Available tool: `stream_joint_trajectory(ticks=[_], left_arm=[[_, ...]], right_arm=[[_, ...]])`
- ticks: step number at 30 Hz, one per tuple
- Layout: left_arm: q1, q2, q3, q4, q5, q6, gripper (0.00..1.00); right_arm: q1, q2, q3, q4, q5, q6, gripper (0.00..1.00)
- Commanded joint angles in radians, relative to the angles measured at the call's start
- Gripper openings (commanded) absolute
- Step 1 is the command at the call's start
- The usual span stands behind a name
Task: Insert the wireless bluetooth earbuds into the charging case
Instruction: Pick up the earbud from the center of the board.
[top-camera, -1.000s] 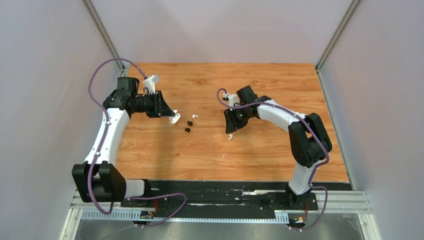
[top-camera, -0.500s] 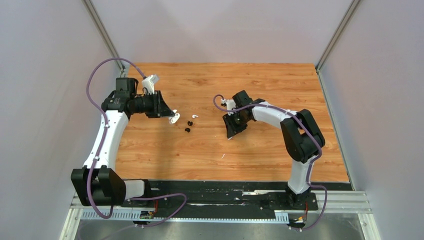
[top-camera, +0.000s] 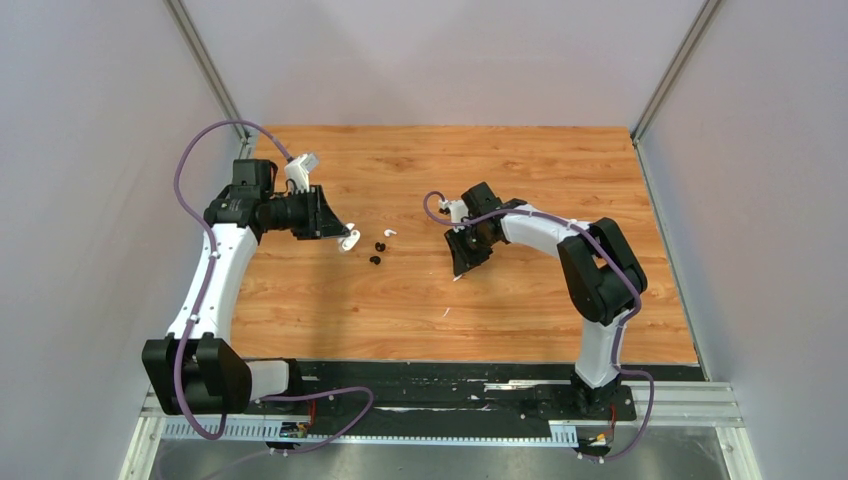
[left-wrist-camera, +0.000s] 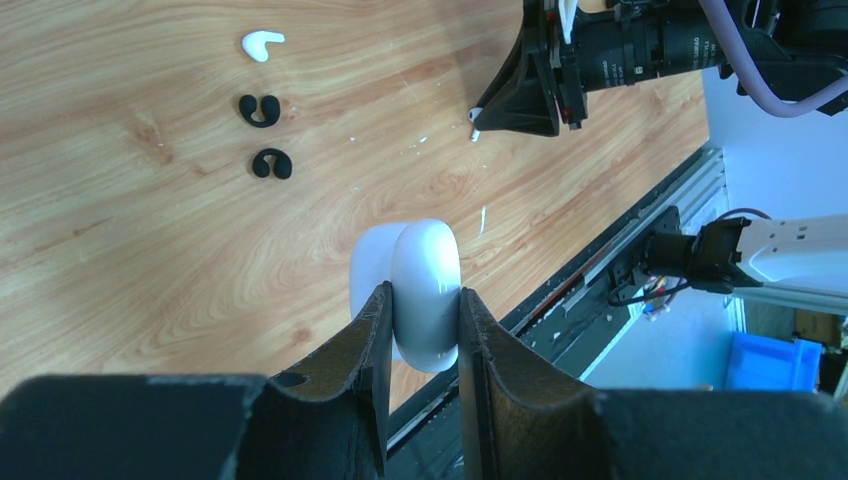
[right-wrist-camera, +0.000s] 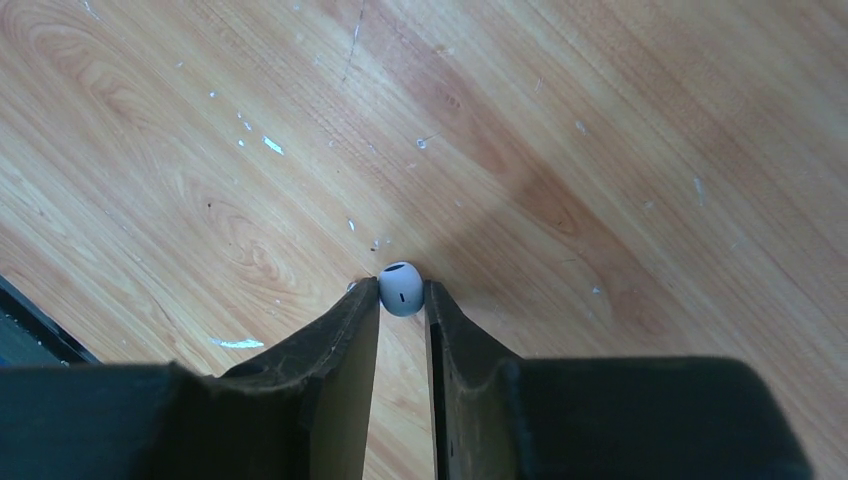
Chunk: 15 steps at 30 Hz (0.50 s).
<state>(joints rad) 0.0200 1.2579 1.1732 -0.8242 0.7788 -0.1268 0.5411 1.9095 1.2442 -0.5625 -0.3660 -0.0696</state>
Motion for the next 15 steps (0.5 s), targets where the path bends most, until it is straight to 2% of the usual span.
stream_joint_trajectory(ticks=[1, 7, 10, 15], left_arm=[[-0.003, -0.029, -0.004, 0.036, 0.014, -0.002, 0.00], [-0.003, -0.023, -0.004, 0.041, 0.014, -0.003, 0.00], [-0.004, -0.023, -0.011, 0.042, 0.015, -0.004, 0.00], [-0.007, -0.015, -0.026, 0.060, 0.044, -0.006, 0.00]], right_arm=[[0.010, 0.019, -0.012, 0.036, 0.054, -0.012, 0.26], [0.027, 0.031, -0.021, 0.052, 0.085, -0.029, 0.19], [0.031, 0.037, -0.021, 0.059, 0.098, -0.050, 0.01], [0.033, -0.057, 0.046, 0.021, 0.096, -0.157, 0.00]])
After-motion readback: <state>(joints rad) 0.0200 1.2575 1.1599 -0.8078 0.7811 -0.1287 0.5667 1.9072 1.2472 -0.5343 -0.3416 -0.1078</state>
